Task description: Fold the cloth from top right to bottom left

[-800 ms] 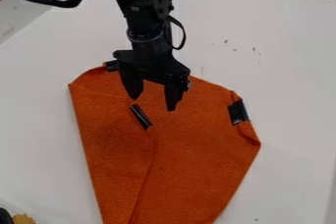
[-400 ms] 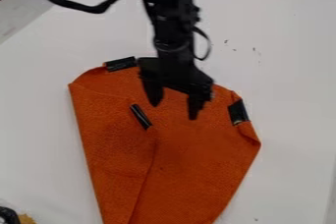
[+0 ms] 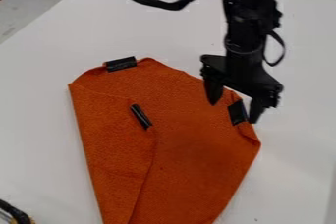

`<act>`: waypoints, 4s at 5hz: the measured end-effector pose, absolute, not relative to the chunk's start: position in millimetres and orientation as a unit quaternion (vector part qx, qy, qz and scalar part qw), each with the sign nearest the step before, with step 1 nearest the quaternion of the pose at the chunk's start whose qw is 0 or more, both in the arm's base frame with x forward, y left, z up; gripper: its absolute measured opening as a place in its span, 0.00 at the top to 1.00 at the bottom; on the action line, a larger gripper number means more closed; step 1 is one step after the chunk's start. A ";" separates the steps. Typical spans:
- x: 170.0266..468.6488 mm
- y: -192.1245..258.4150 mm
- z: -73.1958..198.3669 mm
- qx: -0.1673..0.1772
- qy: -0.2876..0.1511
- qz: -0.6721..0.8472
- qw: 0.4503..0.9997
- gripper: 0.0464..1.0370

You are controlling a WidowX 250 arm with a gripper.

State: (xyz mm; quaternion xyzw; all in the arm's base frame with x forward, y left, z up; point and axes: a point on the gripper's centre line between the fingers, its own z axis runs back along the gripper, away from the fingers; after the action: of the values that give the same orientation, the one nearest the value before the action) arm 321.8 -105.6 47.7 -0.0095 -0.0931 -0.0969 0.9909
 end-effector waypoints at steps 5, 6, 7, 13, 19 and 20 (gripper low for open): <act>353.2 -111.3 12.6 -0.037 -0.091 -0.074 0.992 0.04; 358.6 -111.2 8.0 -0.045 -0.085 -0.078 0.992 0.09; 360.9 -108.5 7.3 -0.054 -0.078 -0.082 0.992 0.37; 287.8 -26.8 69.5 0.009 -0.172 0.111 0.979 0.98; 236.0 55.2 16.8 -0.013 -0.142 0.191 0.971 0.78; 226.4 68.0 27.5 0.020 -0.130 0.190 0.973 0.51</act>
State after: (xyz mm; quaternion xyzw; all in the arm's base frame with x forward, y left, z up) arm 226.4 68.0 27.5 0.0198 -0.1304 0.1897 0.9729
